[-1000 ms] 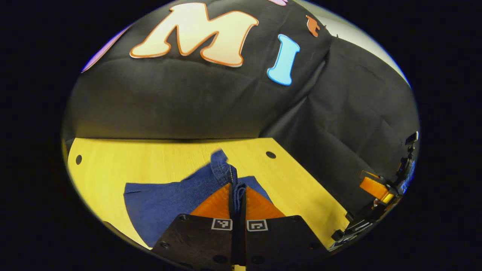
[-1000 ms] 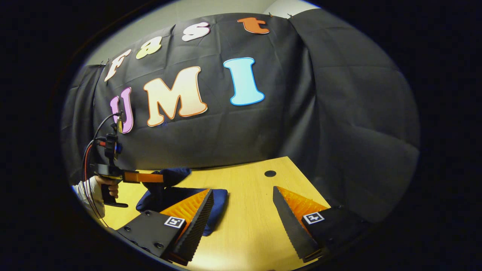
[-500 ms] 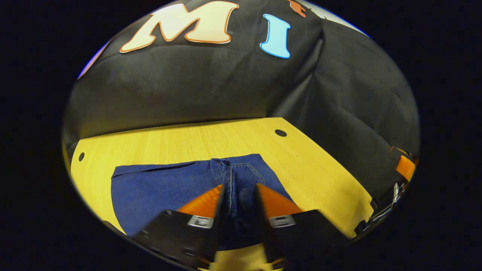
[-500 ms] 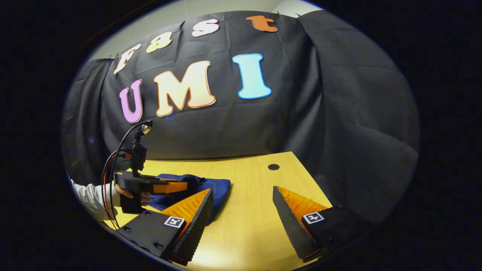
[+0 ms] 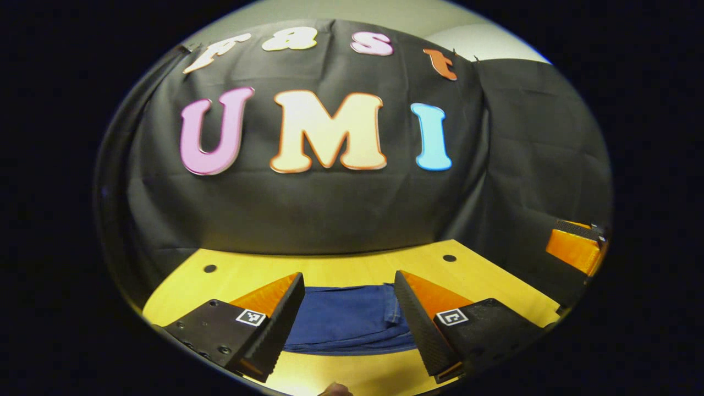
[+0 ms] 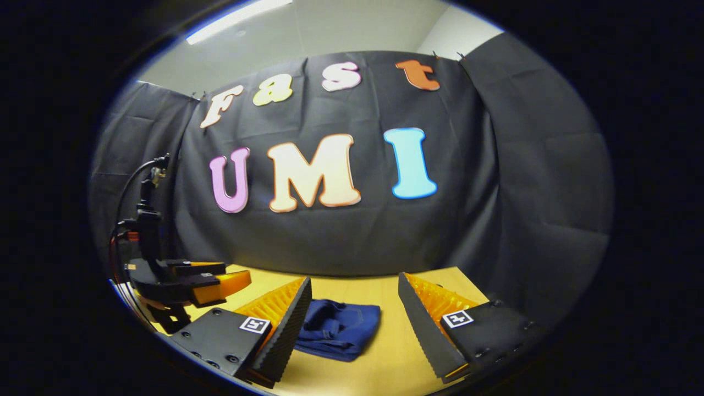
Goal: Grasp the waist and the cuffs of the jeans and fold them to make the two legs overlap; first hold the waist and fold one-third of the jeans toward the cuffs, then hold the cuffs and fold the remaining one-third in the same direction to finish folding.
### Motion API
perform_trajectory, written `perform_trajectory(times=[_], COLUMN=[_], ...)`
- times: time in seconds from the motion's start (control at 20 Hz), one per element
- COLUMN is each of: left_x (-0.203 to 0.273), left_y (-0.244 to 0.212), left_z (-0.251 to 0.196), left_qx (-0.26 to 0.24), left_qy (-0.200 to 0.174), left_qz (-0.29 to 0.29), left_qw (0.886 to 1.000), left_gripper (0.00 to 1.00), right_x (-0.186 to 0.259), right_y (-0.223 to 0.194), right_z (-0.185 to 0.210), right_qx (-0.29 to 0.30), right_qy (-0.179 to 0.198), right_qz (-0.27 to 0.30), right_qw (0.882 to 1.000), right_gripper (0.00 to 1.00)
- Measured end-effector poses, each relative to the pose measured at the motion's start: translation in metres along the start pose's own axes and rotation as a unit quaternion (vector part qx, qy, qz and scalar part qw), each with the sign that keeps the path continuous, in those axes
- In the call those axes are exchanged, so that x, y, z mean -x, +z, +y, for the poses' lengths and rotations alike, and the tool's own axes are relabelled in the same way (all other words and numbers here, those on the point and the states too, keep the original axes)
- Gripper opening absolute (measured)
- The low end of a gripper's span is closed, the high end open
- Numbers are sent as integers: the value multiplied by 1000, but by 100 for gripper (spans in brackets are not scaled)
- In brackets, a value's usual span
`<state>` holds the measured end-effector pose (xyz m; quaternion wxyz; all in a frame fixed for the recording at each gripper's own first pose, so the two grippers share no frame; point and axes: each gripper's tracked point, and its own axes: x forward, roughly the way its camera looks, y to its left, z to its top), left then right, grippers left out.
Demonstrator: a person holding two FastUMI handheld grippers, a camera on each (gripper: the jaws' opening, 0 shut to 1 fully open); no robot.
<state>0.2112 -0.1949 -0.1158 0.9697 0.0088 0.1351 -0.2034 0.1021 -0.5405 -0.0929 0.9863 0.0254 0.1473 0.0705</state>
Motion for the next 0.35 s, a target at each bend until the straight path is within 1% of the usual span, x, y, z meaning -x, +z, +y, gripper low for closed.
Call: perform_trajectory(times=[0.1,0.15,0.2,0.25,0.3,0.35], left_x=[36,52,69,83,96,107], left_y=[19,22,27,31,35,38], left_z=[24,37,49,61,70,77], left_qx=[11,14,13,11,11,12], left_qy=[20,30,40,51,60,65], left_qz=[-24,-27,-31,-36,-43,-46], left_qw=[999,999,999,998,997,997], left_gripper=[96,94,94,94,94,95], right_x=[12,18,25,32,41,50], right_y=[16,21,29,38,41,47], right_z=[22,31,40,46,53,63], right_qx=[0,-5,-10,-16,-24,-26], right_qy=[-2,-3,-5,-13,-13,-8], right_qz=[-24,-33,-44,-53,-53,-58], right_qw=[1000,999,999,998,998,998], right_gripper=[97,97,93,93,93,97])
